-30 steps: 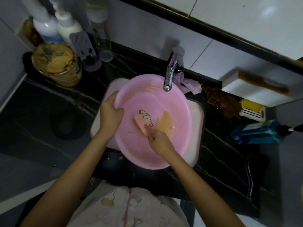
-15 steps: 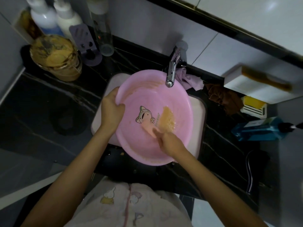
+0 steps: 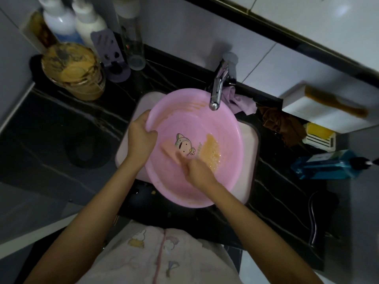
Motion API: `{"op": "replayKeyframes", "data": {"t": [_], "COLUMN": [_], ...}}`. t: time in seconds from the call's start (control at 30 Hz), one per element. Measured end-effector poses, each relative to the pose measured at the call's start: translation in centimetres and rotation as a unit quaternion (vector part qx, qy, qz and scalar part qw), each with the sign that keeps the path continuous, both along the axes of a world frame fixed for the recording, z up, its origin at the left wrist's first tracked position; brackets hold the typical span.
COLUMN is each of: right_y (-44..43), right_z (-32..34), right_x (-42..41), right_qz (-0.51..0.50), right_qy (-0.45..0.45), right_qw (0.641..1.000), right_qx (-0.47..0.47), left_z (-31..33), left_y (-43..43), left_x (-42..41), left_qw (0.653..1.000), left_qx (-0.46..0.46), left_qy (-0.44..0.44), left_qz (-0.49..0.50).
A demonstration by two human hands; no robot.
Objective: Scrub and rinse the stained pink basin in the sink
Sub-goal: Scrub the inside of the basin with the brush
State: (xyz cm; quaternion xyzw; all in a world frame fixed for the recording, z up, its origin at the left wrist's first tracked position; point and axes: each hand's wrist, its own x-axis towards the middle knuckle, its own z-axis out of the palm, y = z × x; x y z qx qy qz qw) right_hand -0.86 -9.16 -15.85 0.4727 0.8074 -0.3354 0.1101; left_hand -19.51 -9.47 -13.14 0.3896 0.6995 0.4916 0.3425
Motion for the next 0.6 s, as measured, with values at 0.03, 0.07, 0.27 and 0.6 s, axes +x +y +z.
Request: {"op": "replayKeyframes", "data": {"t": [0.03, 0.07, 0.27, 0.6], "right_y": [1.4, 2.3, 2.9, 2.2], "right_z": [-0.4, -0.4, 0.7, 3.2], "right_x": [0.4, 1.1, 6.6, 8.1], "right_qz": [-0.045, -0.082, -0.059, -0.017], "right_qy": [-0.013, -0.033, -0.152, -0.253], "right_qw": [0.999, 0.996, 0.986, 0.96], "right_qx": [0.011, 0.016, 0.025, -0.122], "left_z": [0.0, 0.1, 0.7, 0.4], "left_y": [-0.1, -0.1, 0.1, 0.0], "left_x": [0.0, 0.0, -0.1, 0.1], "left_qw": [1.0, 1.0, 1.0, 1.0], "left_qx": [0.001, 0.002, 0.013, 0.003], "left_qy": [0.0, 0.0, -0.004, -0.008], "left_qz": [-0.003, -0.005, -0.009, -0.002]}}
